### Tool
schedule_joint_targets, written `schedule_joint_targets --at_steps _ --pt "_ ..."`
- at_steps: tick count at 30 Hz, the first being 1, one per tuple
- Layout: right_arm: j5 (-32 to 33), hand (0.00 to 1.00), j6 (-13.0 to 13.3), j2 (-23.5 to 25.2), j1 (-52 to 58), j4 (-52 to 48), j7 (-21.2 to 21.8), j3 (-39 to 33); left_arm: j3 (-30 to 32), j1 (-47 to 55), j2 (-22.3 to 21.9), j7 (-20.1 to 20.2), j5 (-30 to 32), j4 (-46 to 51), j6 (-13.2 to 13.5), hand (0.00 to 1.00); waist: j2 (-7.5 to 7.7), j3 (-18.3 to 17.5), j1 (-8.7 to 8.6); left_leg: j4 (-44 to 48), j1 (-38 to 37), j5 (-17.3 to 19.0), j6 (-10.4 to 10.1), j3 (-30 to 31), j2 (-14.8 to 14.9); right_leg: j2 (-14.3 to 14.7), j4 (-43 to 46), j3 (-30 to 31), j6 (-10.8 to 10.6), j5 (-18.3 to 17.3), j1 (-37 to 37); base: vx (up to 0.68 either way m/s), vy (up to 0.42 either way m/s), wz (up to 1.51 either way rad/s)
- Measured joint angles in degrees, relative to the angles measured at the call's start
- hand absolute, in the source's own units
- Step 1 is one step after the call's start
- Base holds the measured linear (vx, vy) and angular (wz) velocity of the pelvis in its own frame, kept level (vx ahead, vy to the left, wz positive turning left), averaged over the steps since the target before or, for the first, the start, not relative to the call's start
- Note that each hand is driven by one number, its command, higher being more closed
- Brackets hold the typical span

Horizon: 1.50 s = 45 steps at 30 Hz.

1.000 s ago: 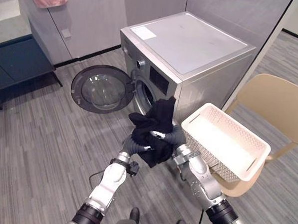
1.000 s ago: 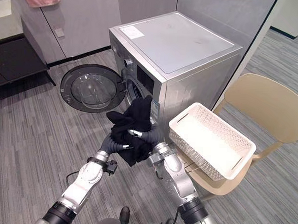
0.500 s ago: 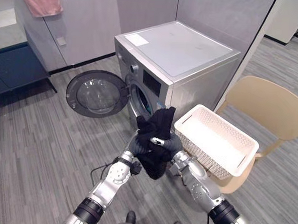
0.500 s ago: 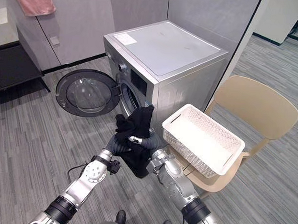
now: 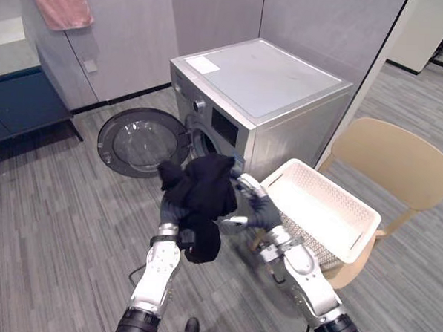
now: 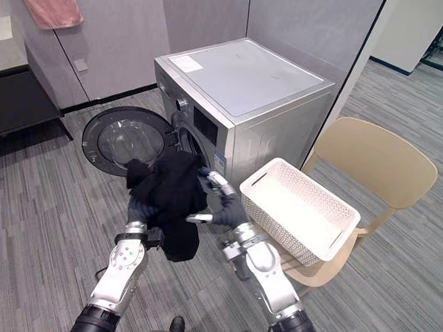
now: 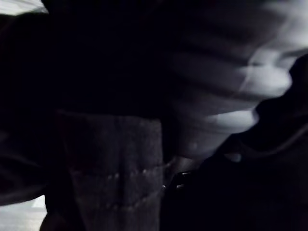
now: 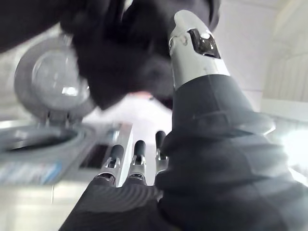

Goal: Pick up the laundry basket with both hands and put the clothes into the washing machine.

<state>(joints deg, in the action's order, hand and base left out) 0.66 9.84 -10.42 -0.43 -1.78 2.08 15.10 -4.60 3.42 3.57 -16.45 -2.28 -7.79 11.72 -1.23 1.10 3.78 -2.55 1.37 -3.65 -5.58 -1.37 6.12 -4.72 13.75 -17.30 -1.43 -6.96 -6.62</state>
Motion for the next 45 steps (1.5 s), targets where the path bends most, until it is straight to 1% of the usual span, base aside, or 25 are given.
schedule_joint_targets --at_steps 5,10,14,15,17,18,19,21,23,25,26,27,28,29,30,31,32,34,36,38,39,40,42,43,45 --pt "-6.3 0.00 0.0 -3.8 4.5 2.4 -2.1 -6.4 5.4 4.2 0.9 0.7 -2.4 -3.3 0.0 1.00 0.15 0.0 -0.02 -0.6 0.3 0.1 0.4 0.7 -0.1 -0.4 0.3 -0.5 -0.3 -0.2 -0.2 0.01 -0.008 0.08" --pt "-11.0 0.00 -1.7 -4.7 5.5 20.4 -2.0 -10.3 10.7 6.8 2.1 4.1 -4.9 -13.3 -0.4 1.00 -0.37 1.0 0.08 -0.4 4.2 -0.7 0.5 4.9 -0.4 -0.7 0.1 -4.6 -0.3 -0.7 -1.7 0.03 -0.032 0.36" --pt "-13.5 0.00 -2.7 -4.4 4.9 34.0 -3.4 -13.7 13.5 7.1 1.7 5.3 -6.1 -19.8 -1.4 1.00 -1.09 2.8 0.32 0.9 7.5 -1.6 1.0 8.9 -1.9 -3.2 2.2 -10.4 -0.8 -3.0 -1.8 0.04 -0.024 0.77" --pt "-14.4 0.00 -3.1 -4.0 4.7 36.9 -3.8 -15.1 14.3 7.2 1.5 5.4 -6.2 -21.0 -1.7 1.00 -1.18 3.0 0.33 0.9 8.6 -1.9 1.5 8.5 -2.3 -3.9 2.5 -12.0 -0.9 -3.5 -1.6 0.05 0.011 1.07" --pt "-14.7 0.00 -4.2 -1.6 4.3 43.8 -5.6 -20.0 16.1 7.6 1.4 6.1 -6.2 -23.0 -2.5 1.00 -0.55 3.8 0.25 1.8 10.3 -0.6 8.0 -2.6 -1.6 -6.4 3.2 -16.6 -1.4 -4.5 -0.6 0.06 0.029 1.13" --pt "-14.6 0.00 -4.4 -1.2 4.3 45.3 -5.9 -21.0 16.4 7.8 1.3 6.3 -6.2 -23.5 -2.5 1.00 -0.54 3.9 0.18 2.2 10.2 -0.4 8.3 -5.8 -0.9 -6.8 3.3 -17.7 -1.6 -4.6 -0.2 0.19 0.028 0.97" --pt "-14.2 0.00 -5.1 -1.0 4.0 48.2 -6.6 -22.1 16.5 8.0 1.0 6.4 -6.2 -24.7 -2.6 1.00 -0.37 4.3 0.54 3.2 10.4 -2.3 5.0 -10.0 -0.3 -7.7 4.2 -19.3 -2.2 -5.0 0.4 0.22 0.042 0.76" --pt "-14.2 0.00 -6.2 -0.5 3.1 50.3 -7.2 -22.2 16.7 8.5 1.0 6.5 -6.1 -26.0 -2.7 1.00 0.07 4.9 0.50 3.3 10.4 -2.4 5.0 -10.0 -1.3 -8.5 3.6 -20.1 -2.7 -5.1 1.7 0.17 0.054 0.60" --pt "-14.1 0.00 -6.4 1.0 2.6 50.6 -7.6 -22.6 17.0 8.5 1.0 6.5 -6.1 -27.6 -2.9 1.00 0.89 5.6 0.85 4.7 10.4 -0.3 4.6 -9.6 -2.5 -9.4 2.7 -21.2 -3.9 -5.1 3.4 0.14 0.080 0.32" --pt "-14.1 0.00 -6.5 2.9 2.6 50.5 -8.1 -23.3 17.0 9.4 0.8 7.4 -6.1 -27.7 -3.9 1.00 2.73 7.2 2.12 12.1 10.3 7.1 5.7 -9.3 -4.2 -14.5 11.8 -20.0 -5.9 -6.5 4.2 0.15 0.115 0.24" --pt "-13.9 0.00 -6.7 3.2 2.8 50.3 -8.2 -23.7 16.9 9.7 0.8 7.7 -6.0 -27.6 -4.1 1.00 2.78 7.5 2.06 13.6 10.3 8.6 5.8 -8.8 -4.6 -16.0 15.4 -19.1 -5.7 -6.4 4.0 0.13 0.127 0.47" --pt "-13.4 0.00 -7.1 3.6 4.2 48.9 -8.2 -23.7 16.5 10.6 1.0 7.7 -6.0 -26.9 -4.1 1.00 3.43 7.9 1.78 16.4 9.4 11.4 6.2 -7.9 -5.4 -18.8 25.0 -14.2 -2.0 -4.4 1.3 0.25 0.200 0.56" --pt "-12.3 0.00 -7.5 4.2 5.8 46.8 -8.3 -23.6 16.2 10.9 1.5 7.6 -6.0 -25.1 -4.4 1.00 3.36 8.0 1.64 19.0 8.2 13.7 7.2 -6.3 -5.7 -19.1 35.1 -5.8 3.9 2.2 -3.7 0.23 0.176 0.55" --pt "-11.9 0.00 -7.4 4.6 6.1 46.5 -8.4 -23.6 16.1 11.0 1.9 7.6 -5.9 -24.5 -4.4 1.00 3.10 8.3 1.65 19.5 7.8 14.2 7.6 -5.1 -5.6 -18.3 38.2 -2.8 2.4 1.7 -5.8 0.31 0.132 0.65" --pt "-11.6 0.00 -7.5 5.7 6.6 46.5 -8.3 -23.5 15.8 10.3 2.6 7.5 -5.9 -24.1 -4.4 1.00 3.18 8.4 1.27 20.0 7.7 15.5 7.7 -2.8 -5.4 -15.2 41.9 1.1 -0.8 -2.4 -9.4 0.32 0.043 0.76" --pt "-10.9 0.00 -7.5 6.6 6.5 46.0 -8.3 -23.5 15.7 9.0 3.6 7.4 -5.9 -23.6 -4.4 1.00 4.11 9.2 0.37 19.4 6.4 15.6 8.1 -0.6 -5.4 -11.7 42.3 2.4 -0.4 -6.0 -12.5 0.38 0.045 0.77" --pt "-10.4 0.00 -7.5 7.0 6.6 45.8 -8.3 -23.5 15.7 8.7 3.8 7.4 -6.0 -23.2 -4.4 1.00 4.35 9.6 0.26 19.0 5.8 15.8 8.2 0.0 -5.5 -10.5 41.5 2.6 -0.4 -6.8 -13.6 0.30 0.014 0.74" --pt "-9.7 0.00 -7.5 7.1 6.9 45.8 -8.5 -23.6 13.6 6.2 3.9 7.5 -6.0 -23.3 -4.5 1.00 4.55 9.9 -1.78 18.4 4.0 17.4 8.2 4.6 -6.8 -6.0 31.7 3.5 -2.7 -7.8 -18.5 0.33 -0.036 0.95" --pt "-9.5 0.00 -7.7 6.7 7.1 46.6 -8.4 -23.6 12.9 4.5 2.9 7.6 -6.0 -23.9 -4.4 1.00 4.50 10.9 -3.15 17.9 1.1 18.0 7.7 7.5 -7.8 -4.7 21.1 3.4 -2.7 -6.8 -19.0 0.40 -0.101 1.10" --pt "-9.3 0.00 -7.7 6.5 7.2 46.5 -8.4 -23.6 12.1 3.2 2.1 7.6 -5.9 -24.4 -4.4 1.00 4.58 10.8 -3.29 16.7 -2.1 19.4 6.4 10.4 -8.2 -3.7 13.7 3.9 -1.3 -3.3 -19.6 0.45 -0.172 0.97" --pt "-9.2 0.00 -7.7 6.5 7.3 46.2 -8.4 -23.6 11.4 3.4 2.1 7.6 -5.8 -24.5 -4.4 1.00 5.16 10.4 -3.53 16.6 -3.7 20.5 5.4 11.4 -7.9 -3.6 12.6 4.1 0.7 -0.7 -19.4 0.67 -0.309 1.34" --pt "-9.1 0.00 -7.5 6.1 7.6 45.6 -8.3 -23.6 11.1 3.2 1.2 7.7 -4.7 -24.6 -4.4 1.00 4.03 10.9 -4.56 22.8 -3.3 22.1 2.4 11.4 -6.7 -3.6 14.7 1.3 4.5 1.8 -16.6 0.57 -0.280 1.10" --pt "-9.1 0.00 -7.4 6.1 7.0 43.4 -8.1 -23.3 11.6 4.0 -0.3 7.8 -4.2 -23.9 -4.4 1.00 2.46 11.2 -3.80 35.0 0.7 21.0 -0.9 6.8 -3.5 -1.2 13.7 0.0 6.0 -0.4 -13.3 0.62 -0.314 0.30" --pt "-9.0 0.00 -6.8 6.2 7.0 40.7 -8.1 -22.8 12.0 5.3 -1.2 8.0 -4.2 -23.6 -4.5 1.00 0.96 11.4 -3.26 47.4 5.1 17.2 -2.6 2.4 0.3 2.0 11.6 0.0 7.5 -1.6 -9.4 0.54 -0.266 -0.36" --pt "-9.0 0.00 -6.3 6.8 6.6 38.8 -8.3 -21.9 11.9 7.0 -1.6 8.8 -3.8 -23.0 -4.7 1.00 0.94 11.5 -2.19 57.8 9.0 17.9 -0.1 -2.6 4.9 5.5 8.4 1.8 8.8 -2.4 -4.0 0.49 -0.179 -0.60"
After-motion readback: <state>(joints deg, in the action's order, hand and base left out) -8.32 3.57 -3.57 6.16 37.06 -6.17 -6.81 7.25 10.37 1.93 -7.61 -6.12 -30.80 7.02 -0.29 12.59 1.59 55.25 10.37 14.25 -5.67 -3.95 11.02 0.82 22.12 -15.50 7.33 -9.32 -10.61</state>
